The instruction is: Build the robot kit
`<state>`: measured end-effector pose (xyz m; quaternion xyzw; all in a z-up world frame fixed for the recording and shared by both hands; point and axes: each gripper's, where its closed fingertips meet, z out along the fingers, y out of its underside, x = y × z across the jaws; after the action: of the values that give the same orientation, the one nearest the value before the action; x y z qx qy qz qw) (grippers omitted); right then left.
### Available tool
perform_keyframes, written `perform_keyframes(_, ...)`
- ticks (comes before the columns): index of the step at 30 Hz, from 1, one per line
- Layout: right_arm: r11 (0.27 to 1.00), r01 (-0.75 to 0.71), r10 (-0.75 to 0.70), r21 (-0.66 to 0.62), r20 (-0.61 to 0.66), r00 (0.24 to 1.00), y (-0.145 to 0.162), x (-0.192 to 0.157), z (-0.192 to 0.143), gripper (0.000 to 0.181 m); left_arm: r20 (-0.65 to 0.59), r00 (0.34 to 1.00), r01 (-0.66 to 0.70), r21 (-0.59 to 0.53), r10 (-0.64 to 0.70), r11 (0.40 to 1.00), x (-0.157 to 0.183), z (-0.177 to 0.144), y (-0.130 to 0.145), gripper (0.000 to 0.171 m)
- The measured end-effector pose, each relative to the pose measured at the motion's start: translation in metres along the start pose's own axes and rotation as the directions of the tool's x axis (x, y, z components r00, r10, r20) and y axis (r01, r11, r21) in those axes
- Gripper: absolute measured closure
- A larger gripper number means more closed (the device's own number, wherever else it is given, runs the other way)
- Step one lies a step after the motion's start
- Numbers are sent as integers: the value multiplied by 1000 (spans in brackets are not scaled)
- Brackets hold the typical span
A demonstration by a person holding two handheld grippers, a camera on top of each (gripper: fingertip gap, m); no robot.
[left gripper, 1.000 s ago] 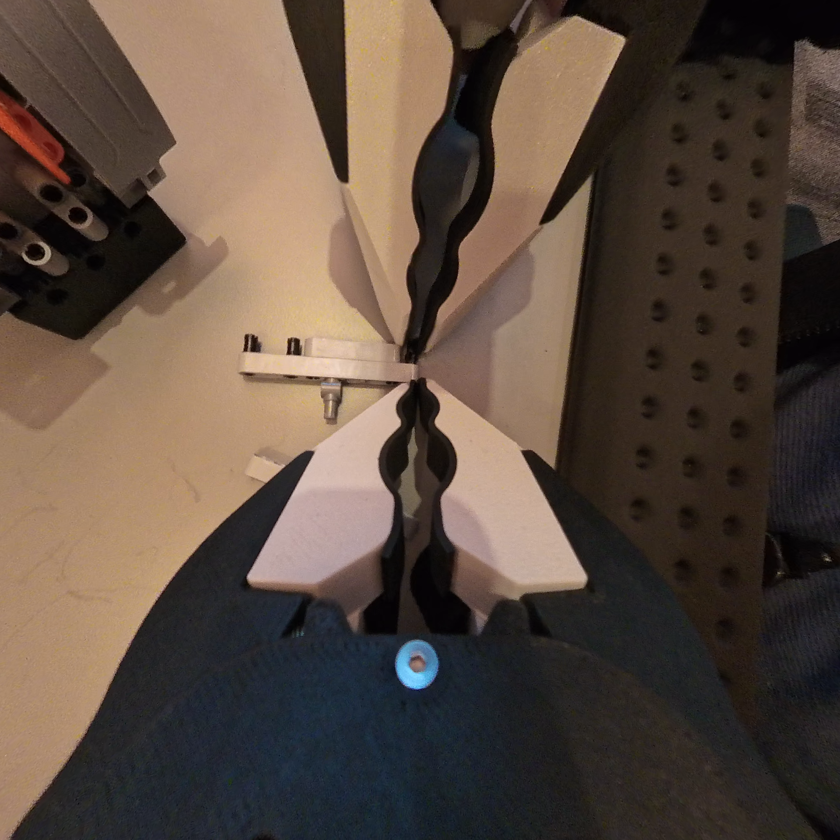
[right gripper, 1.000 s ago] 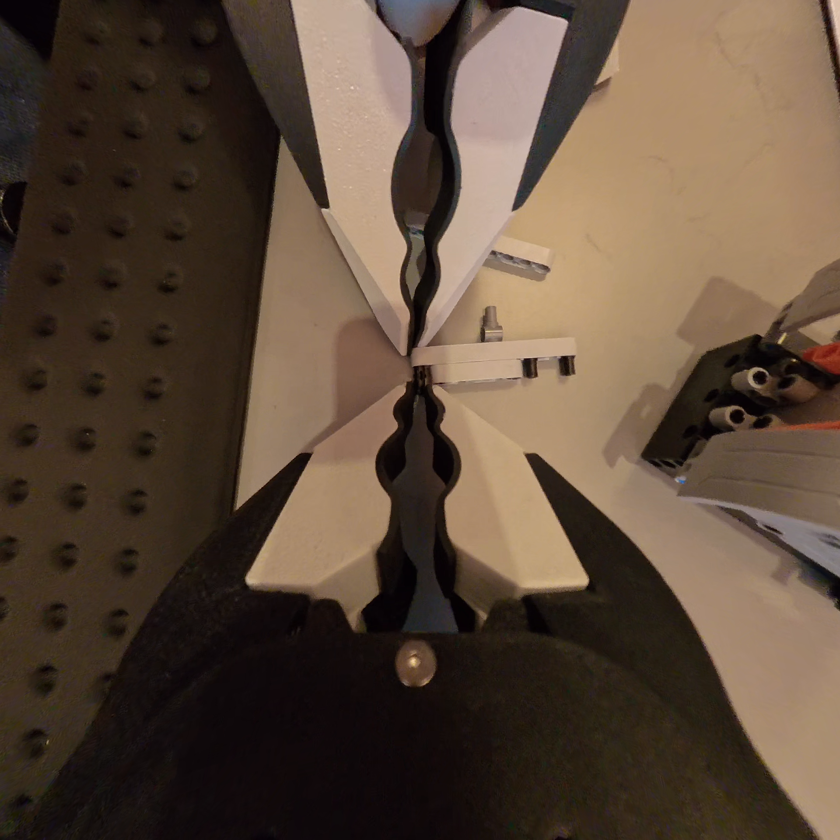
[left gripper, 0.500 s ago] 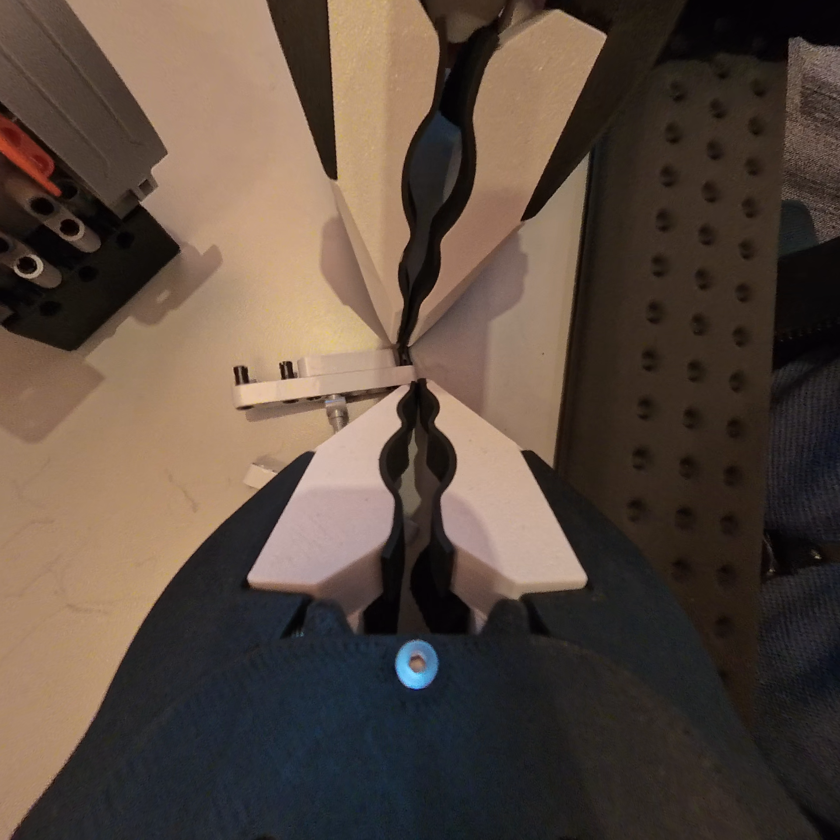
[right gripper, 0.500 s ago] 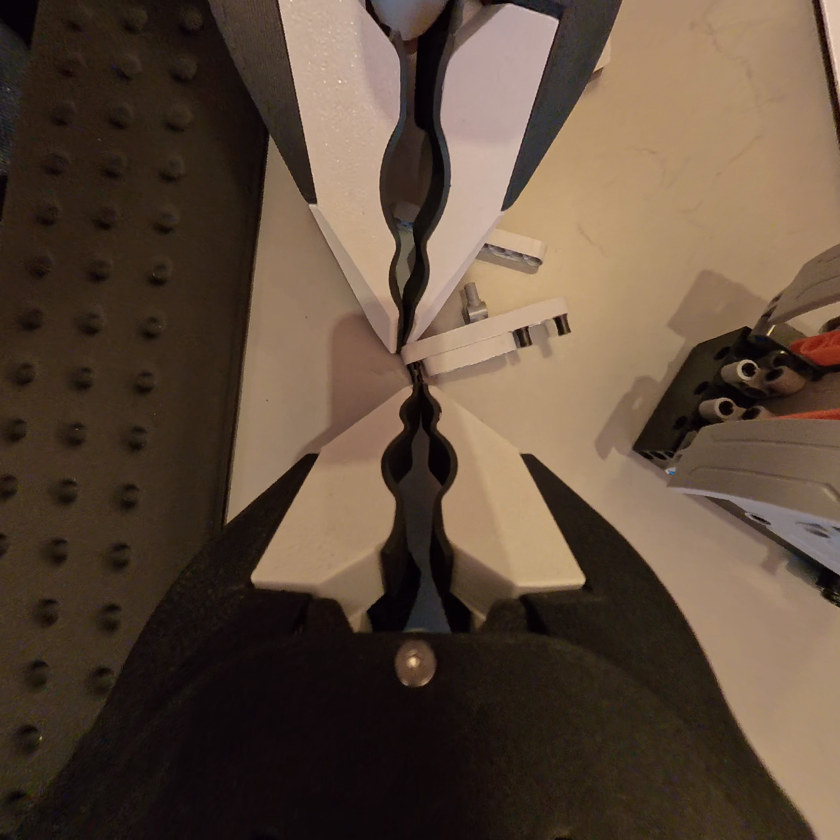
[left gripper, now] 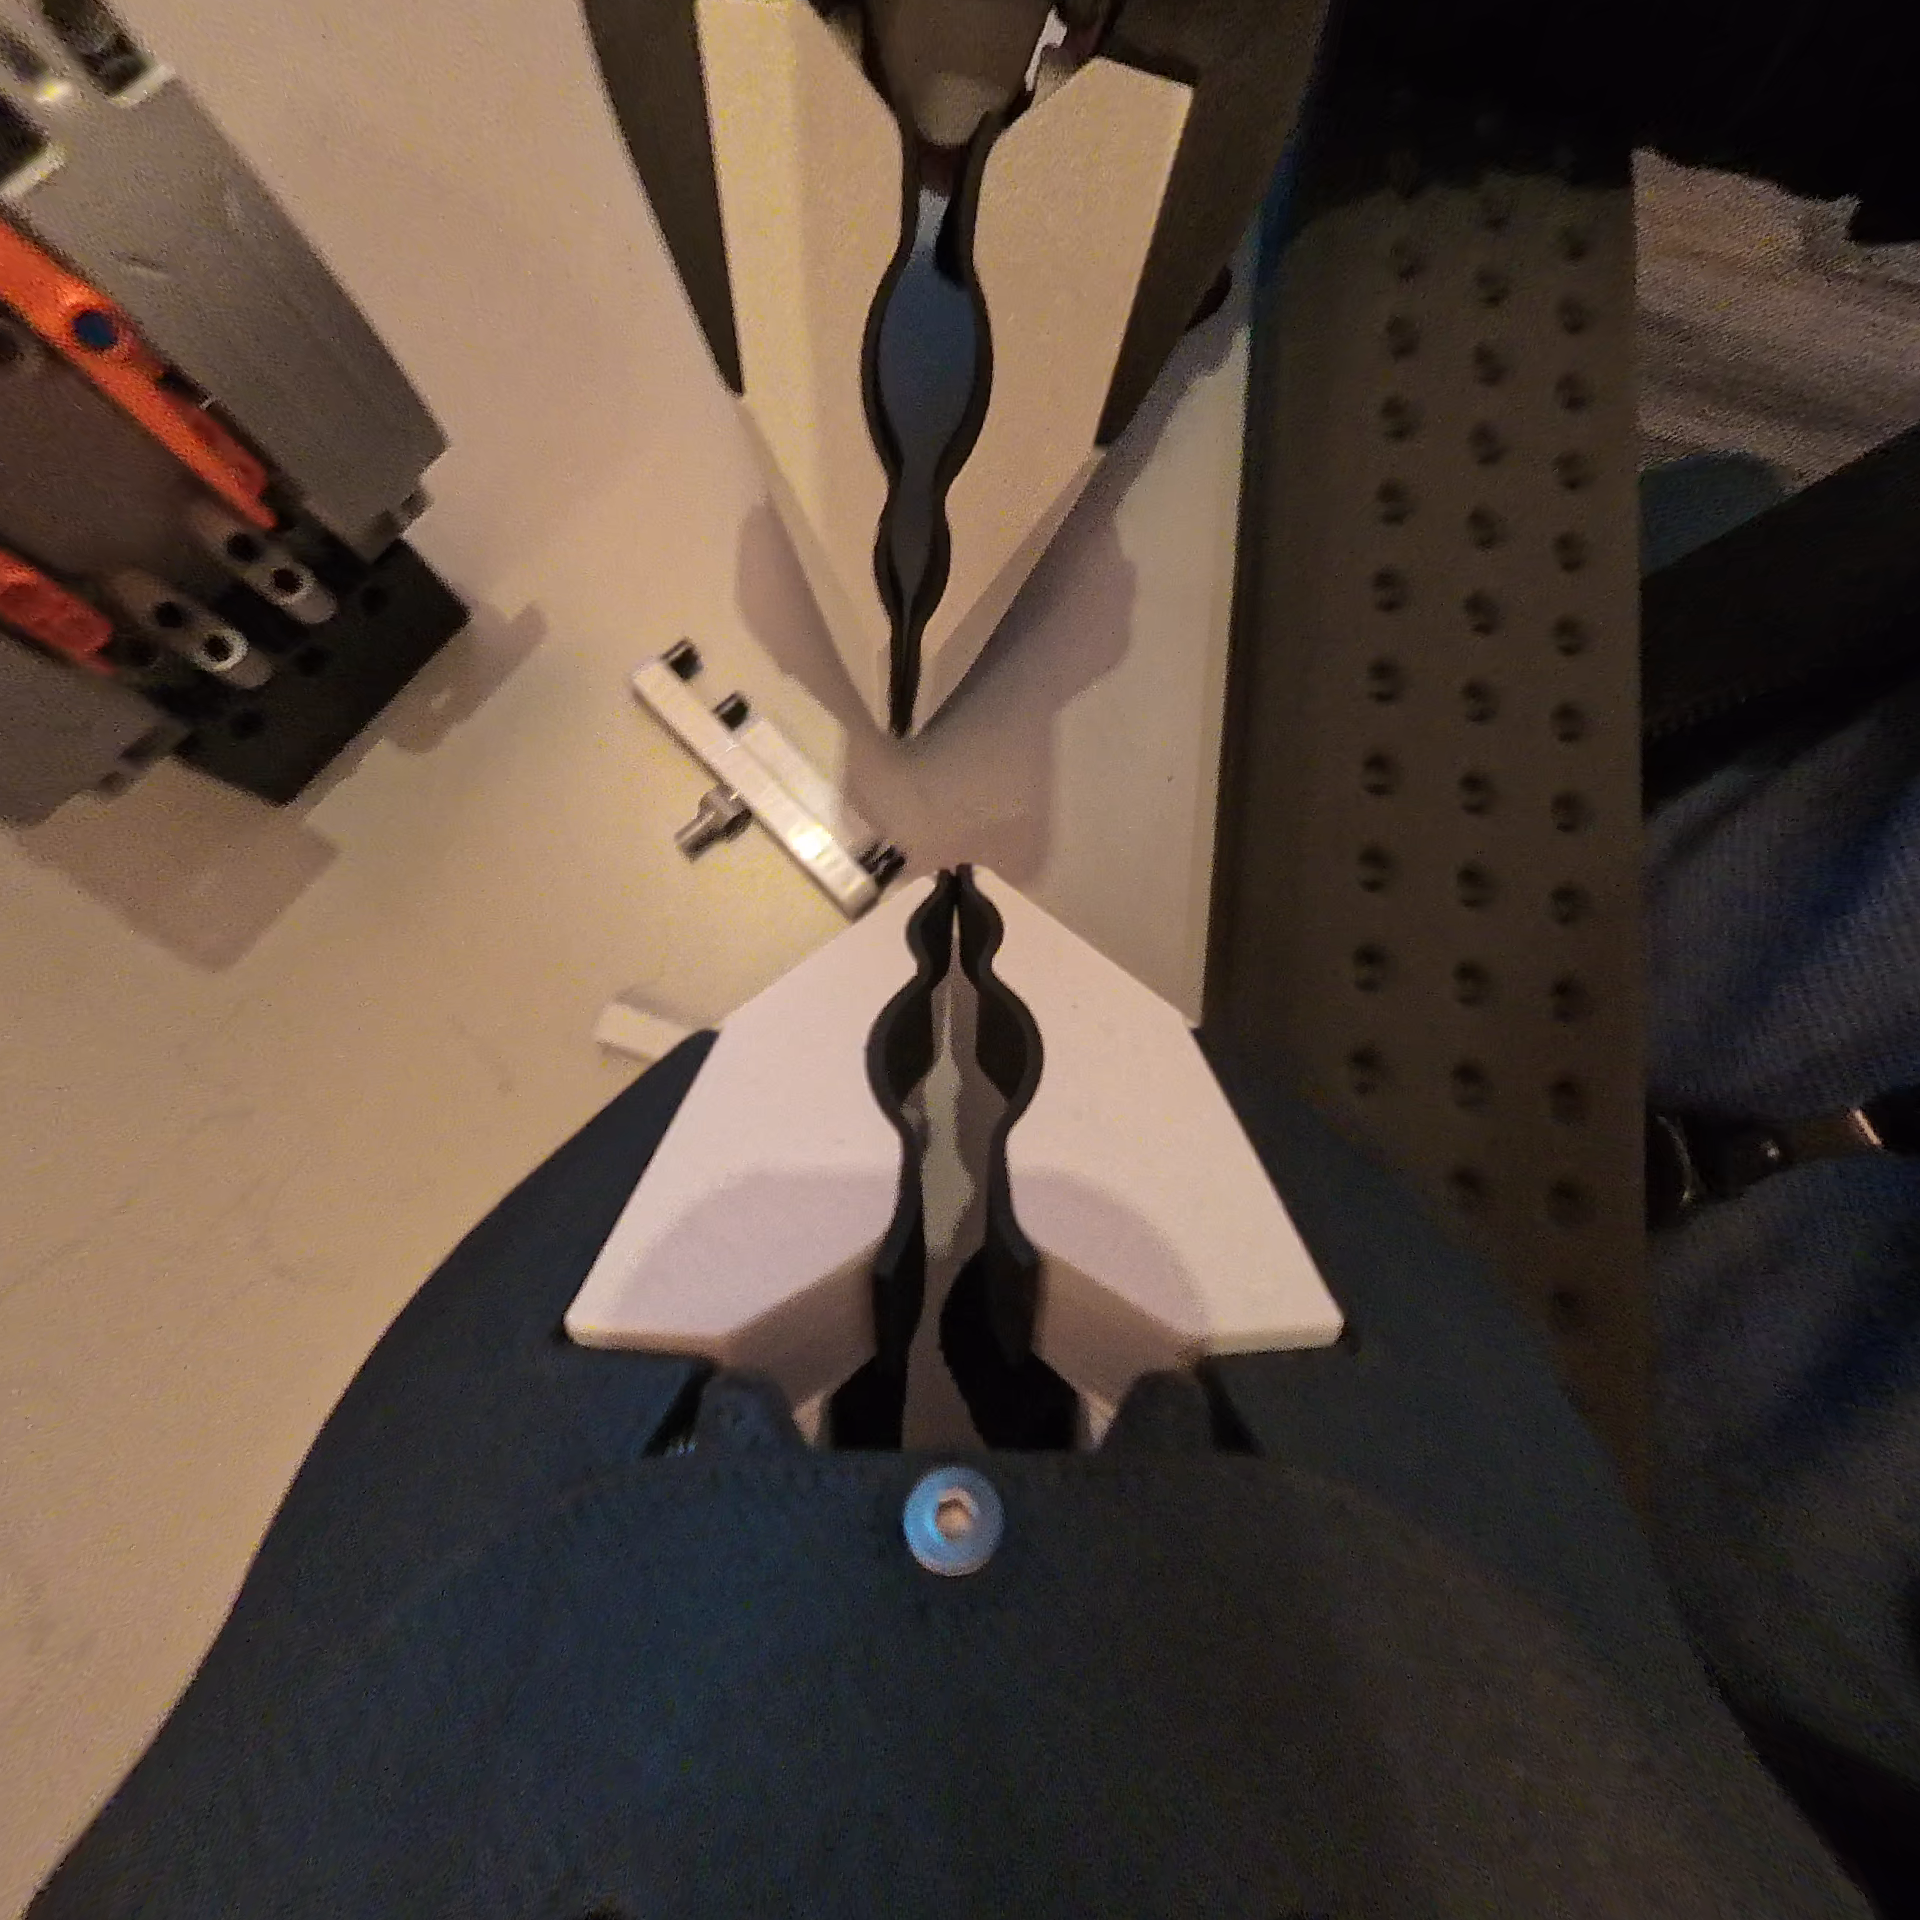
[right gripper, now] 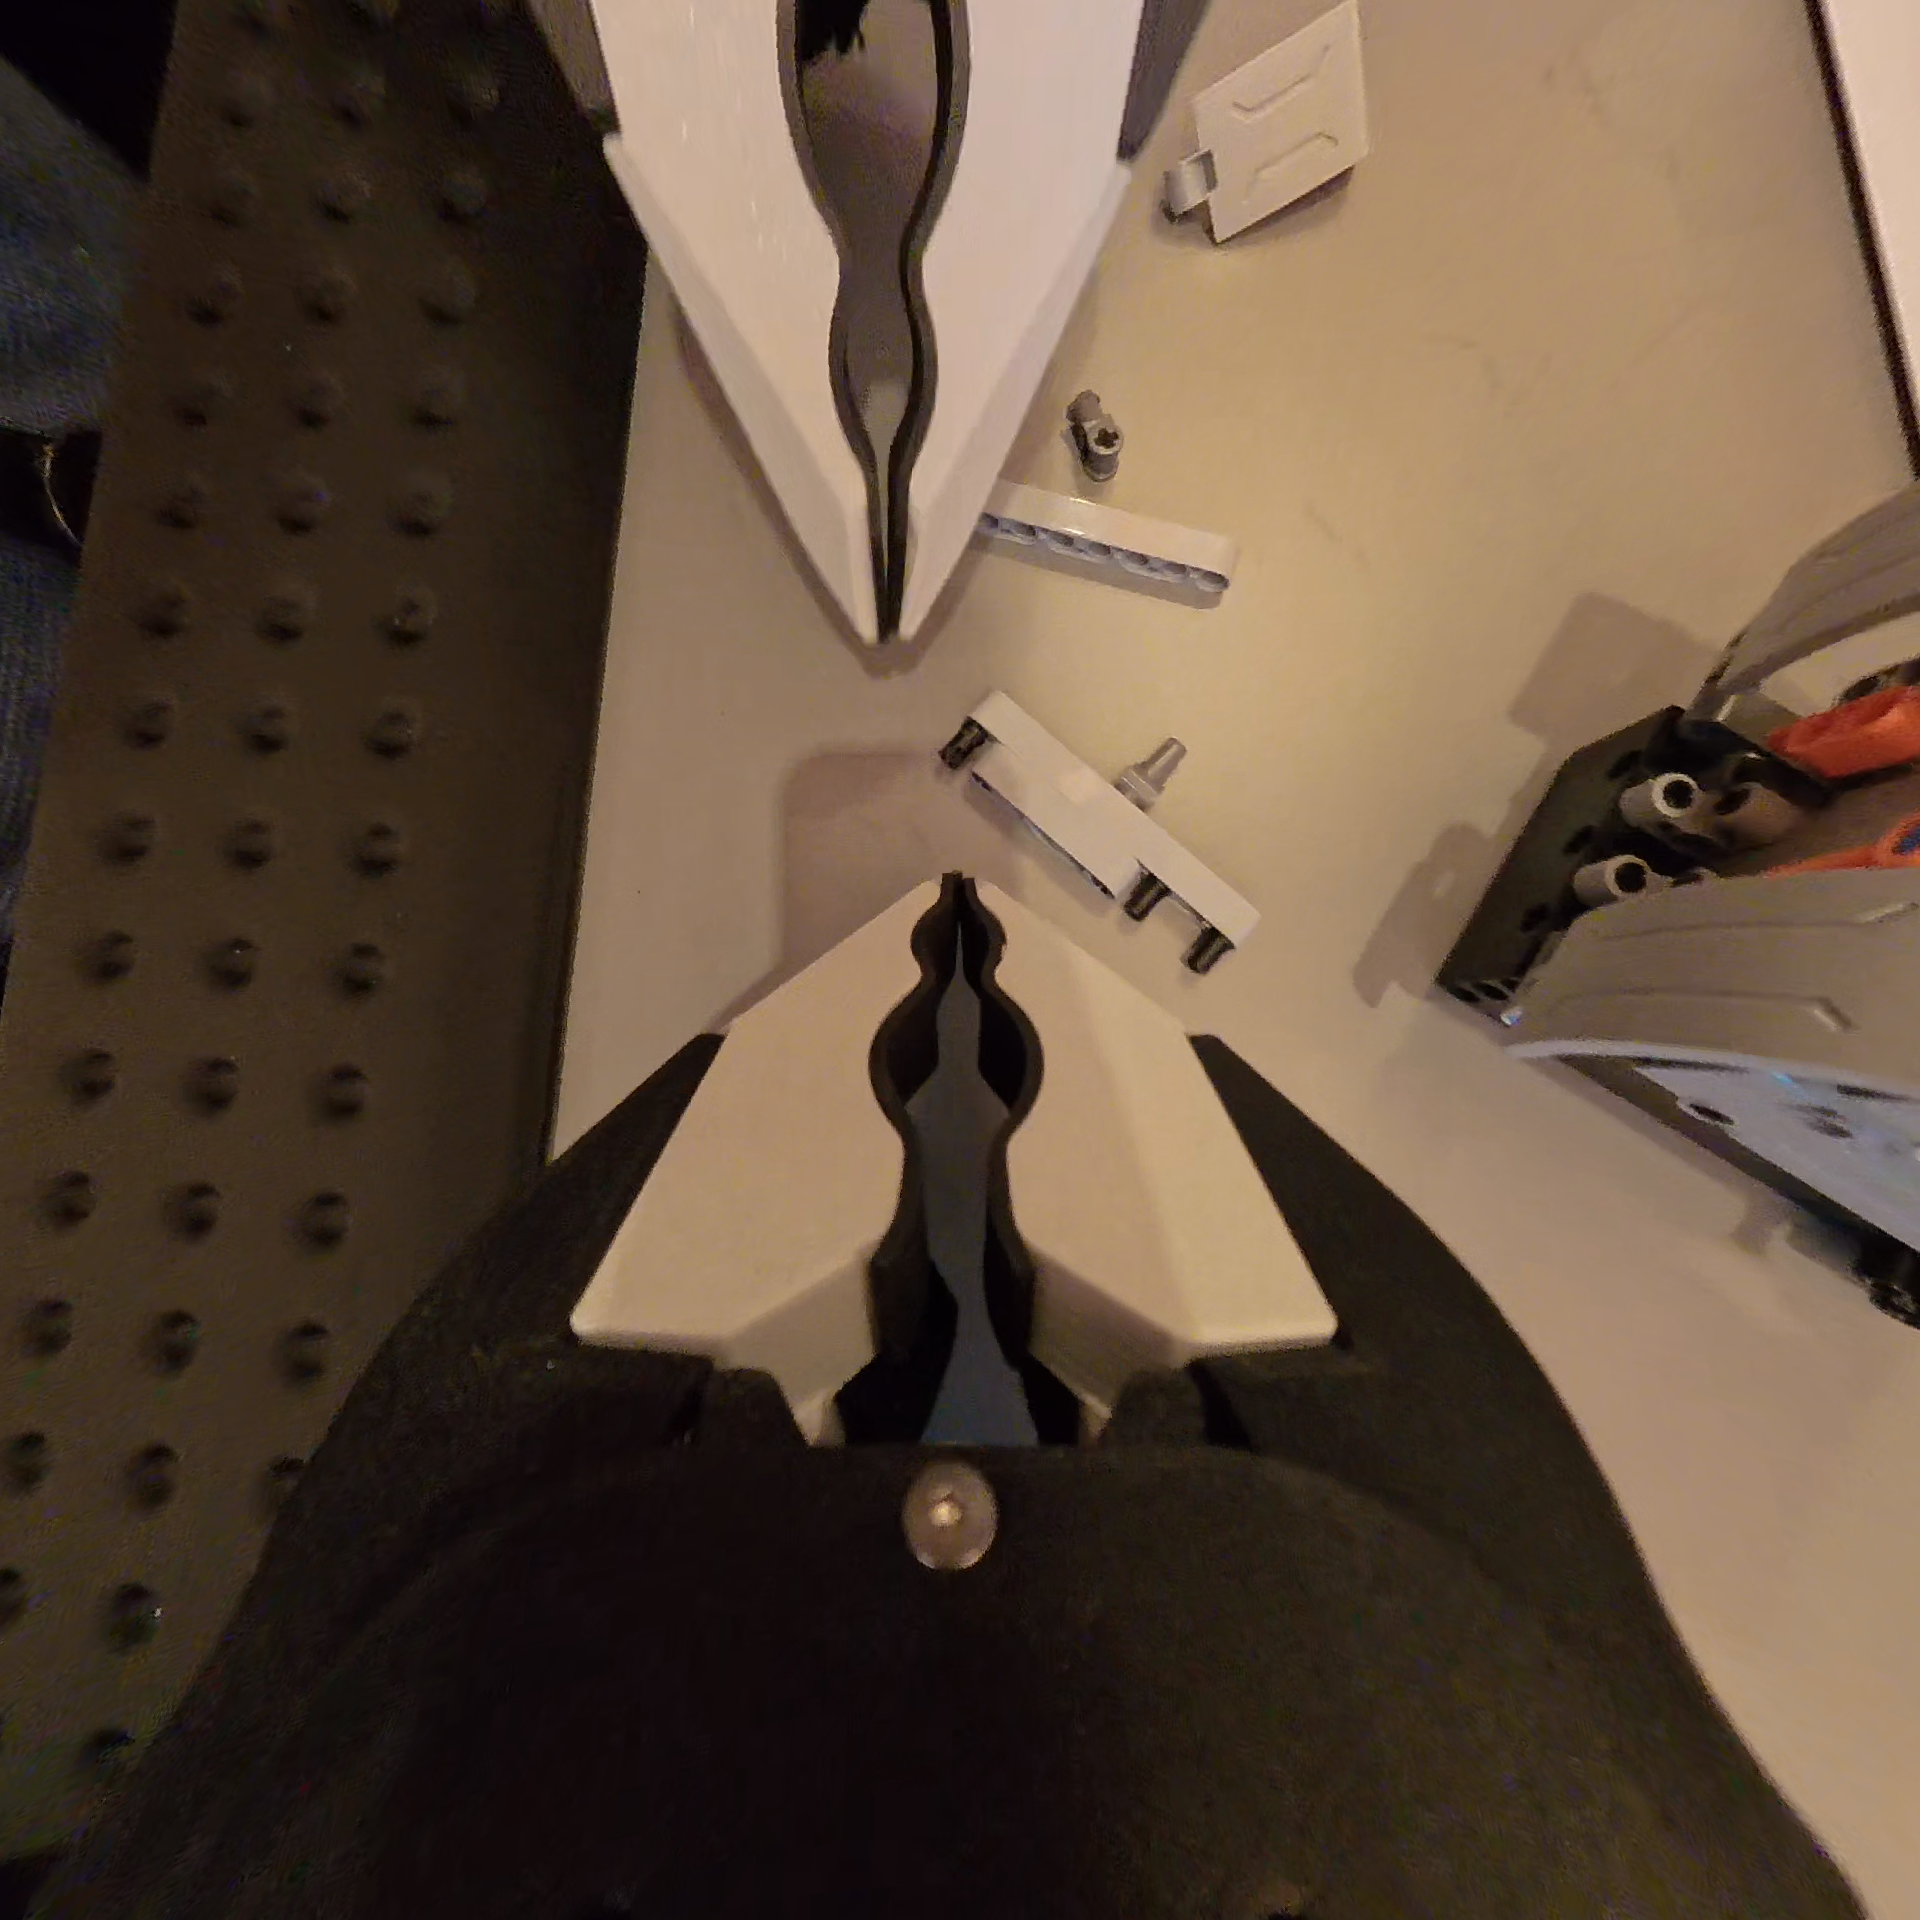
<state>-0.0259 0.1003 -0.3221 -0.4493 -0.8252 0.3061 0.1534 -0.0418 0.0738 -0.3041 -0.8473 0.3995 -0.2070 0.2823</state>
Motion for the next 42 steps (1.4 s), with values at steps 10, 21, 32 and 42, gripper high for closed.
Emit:
perform_keyframes(10,999,13,-10,42,-62,998,-3,11,-9,181,232,968,115,-92,-91,989,-29,-52,40,150)
perform_keyframes(21,998,32,-28,54,-72,997,-5,11,-9,181,343,931,234,-299,-124,925,-34,-66,96,141)
perform_keyframes(32,997,46,-41,67,-62,997,-6,9,-9,181,304,952,113,-238,-37,965,-47,-25,63,158)
perform_keyframes(42,996,47,-44,77,-45,998,-6,7,-7,181,334,942,93,-212,-17,973,-50,-24,61,167)
